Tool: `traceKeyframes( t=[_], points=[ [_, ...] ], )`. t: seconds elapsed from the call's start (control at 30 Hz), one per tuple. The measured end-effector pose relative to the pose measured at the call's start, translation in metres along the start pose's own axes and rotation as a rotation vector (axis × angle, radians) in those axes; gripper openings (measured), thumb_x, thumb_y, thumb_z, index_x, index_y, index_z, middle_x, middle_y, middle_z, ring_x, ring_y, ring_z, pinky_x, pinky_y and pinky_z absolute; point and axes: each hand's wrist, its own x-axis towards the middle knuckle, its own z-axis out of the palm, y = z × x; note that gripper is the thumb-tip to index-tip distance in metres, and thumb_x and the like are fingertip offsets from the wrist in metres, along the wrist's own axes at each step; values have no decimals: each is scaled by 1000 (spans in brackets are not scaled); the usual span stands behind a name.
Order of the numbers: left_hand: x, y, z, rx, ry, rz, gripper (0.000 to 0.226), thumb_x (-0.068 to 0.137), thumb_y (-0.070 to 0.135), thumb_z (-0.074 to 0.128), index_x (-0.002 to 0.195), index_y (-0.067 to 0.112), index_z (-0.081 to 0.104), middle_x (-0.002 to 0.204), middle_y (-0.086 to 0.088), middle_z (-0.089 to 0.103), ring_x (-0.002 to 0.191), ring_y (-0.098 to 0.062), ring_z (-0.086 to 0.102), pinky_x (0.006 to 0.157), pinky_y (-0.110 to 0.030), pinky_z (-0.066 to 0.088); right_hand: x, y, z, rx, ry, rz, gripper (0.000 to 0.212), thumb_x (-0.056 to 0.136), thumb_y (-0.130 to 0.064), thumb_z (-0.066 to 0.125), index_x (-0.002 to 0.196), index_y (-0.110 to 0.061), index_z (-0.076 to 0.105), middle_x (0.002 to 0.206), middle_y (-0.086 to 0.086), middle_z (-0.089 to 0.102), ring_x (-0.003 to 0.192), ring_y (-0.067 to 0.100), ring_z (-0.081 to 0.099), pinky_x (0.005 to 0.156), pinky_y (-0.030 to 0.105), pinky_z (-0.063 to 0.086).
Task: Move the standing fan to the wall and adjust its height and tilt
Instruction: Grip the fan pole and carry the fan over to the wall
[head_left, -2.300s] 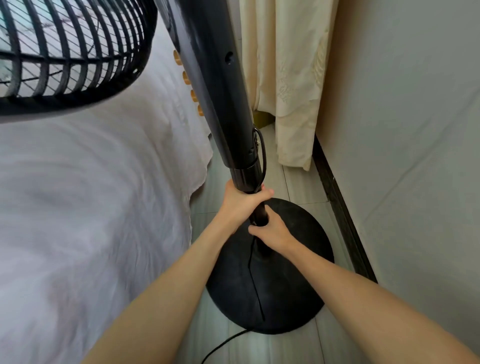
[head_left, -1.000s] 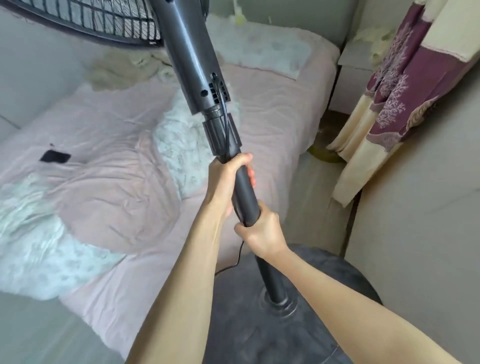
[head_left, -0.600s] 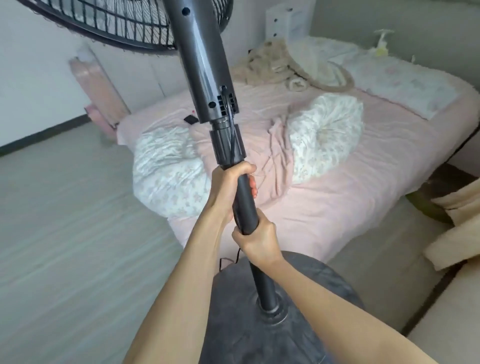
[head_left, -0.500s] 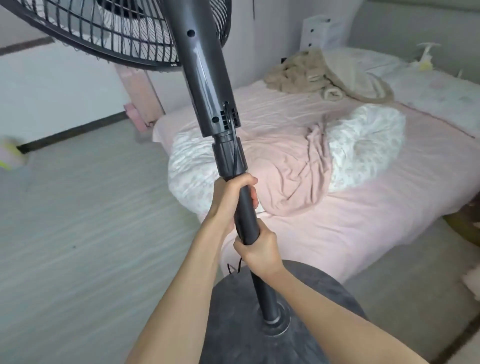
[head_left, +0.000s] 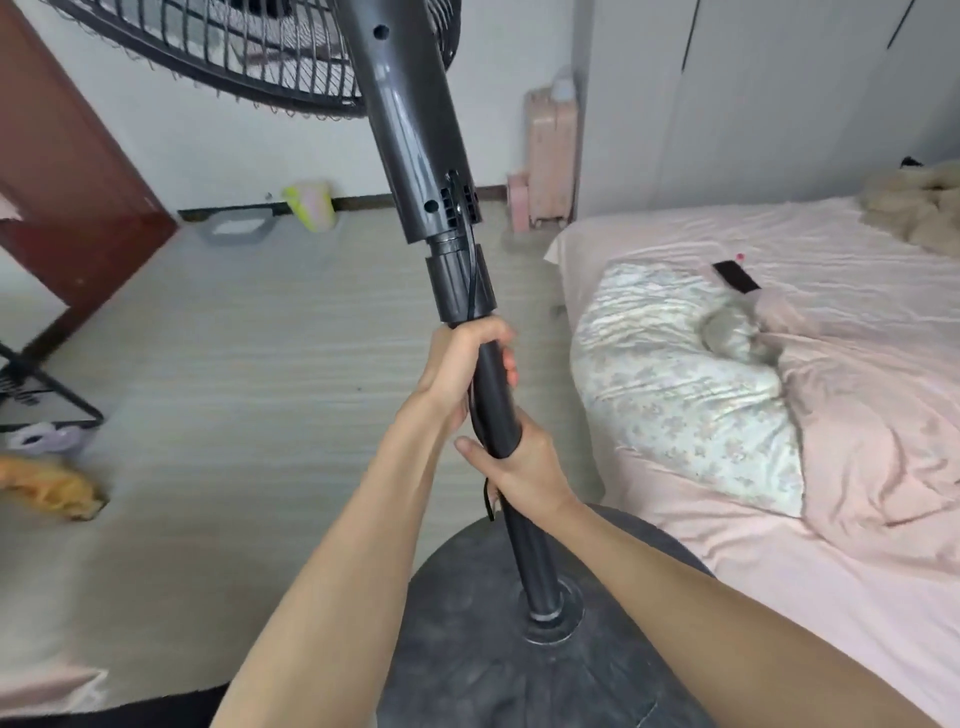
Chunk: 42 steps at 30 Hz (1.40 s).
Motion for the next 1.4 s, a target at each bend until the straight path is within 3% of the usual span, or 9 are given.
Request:
traceKeyframes(
  t=[0.17, 0.27, 0.4, 0.5, 0.67, 0.9, 1.1, 1.17, 1.4],
  points=[
    [70, 16, -59, -13, 63, 3, 15, 61, 14, 60, 63, 10, 46, 56, -11, 48, 48, -24, 46, 50, -26, 44, 87, -6, 27, 121, -292, 4, 31, 79, -34, 62, 99, -15, 48, 67, -1, 56, 55, 15, 58, 58, 33, 48],
    [133, 32, -90, 3, 87, 8, 14, 60, 16, 60, 61, 9, 48, 56, -10, 51, 49, -25, 49, 54, -29, 44, 157, -14, 36, 189, -347, 27, 31, 86, -42, 46, 98, -13, 46, 68, 6, 58, 63, 18, 59, 60, 28, 49],
    [214, 68, -123, 4, 113, -2, 15, 59, 17, 60, 60, 9, 48, 56, -10, 51, 48, -24, 49, 54, -28, 45, 251, -32, 65, 142, -308, 21, 17, 80, -4, 55, 95, -9, 47, 65, 6, 50, 57, 20, 54, 54, 30, 46],
    [266, 91, -152, 24, 131, 3, 16, 60, 18, 61, 61, 9, 48, 57, -11, 50, 49, -25, 49, 57, -30, 44, 318, -49, 93, 106, -253, 52, 22, 72, 5, 55, 76, -15, 47, 62, 6, 48, 51, 20, 51, 43, 22, 43],
    [342, 121, -205, 57, 163, 3, 16, 62, 16, 62, 66, 8, 49, 59, -12, 50, 49, -25, 50, 59, -33, 44, 405, -57, 144, 107, -125, 49, 22, 71, 2, 57, 68, -14, 42, 58, 6, 46, 46, 22, 49, 40, 21, 40],
    [462, 161, -305, 31, 199, 90, 13, 68, 10, 61, 64, 7, 49, 57, -13, 49, 49, -26, 48, 58, -31, 43, 554, -70, 225, 80, -93, -30, 20, 71, 3, 58, 69, -13, 45, 54, 6, 47, 42, 20, 48, 40, 25, 41],
    [574, 220, -418, 18, 194, 129, 13, 68, 9, 62, 62, 7, 50, 57, -12, 49, 49, -25, 48, 56, -30, 44, 695, -106, 319, 56, -68, -83, 24, 69, 3, 58, 68, -15, 43, 52, 2, 45, 44, 23, 50, 44, 39, 47],
    [604, 241, -445, 20, 201, 133, 13, 65, 11, 62, 61, 8, 50, 57, -12, 50, 49, -25, 48, 57, -31, 44, 734, -120, 337, 44, -60, -102, 23, 69, 3, 58, 67, -14, 43, 53, 4, 45, 45, 26, 50, 43, 37, 47],
    [714, 272, -525, 3, 163, 135, 15, 64, 13, 62, 63, 8, 48, 58, -12, 49, 51, -26, 48, 55, -29, 45, 859, -126, 398, 28, -40, -134, 18, 61, -7, 58, 74, -1, 46, 58, 8, 45, 51, 40, 48, 49, 48, 48]
  ],
)
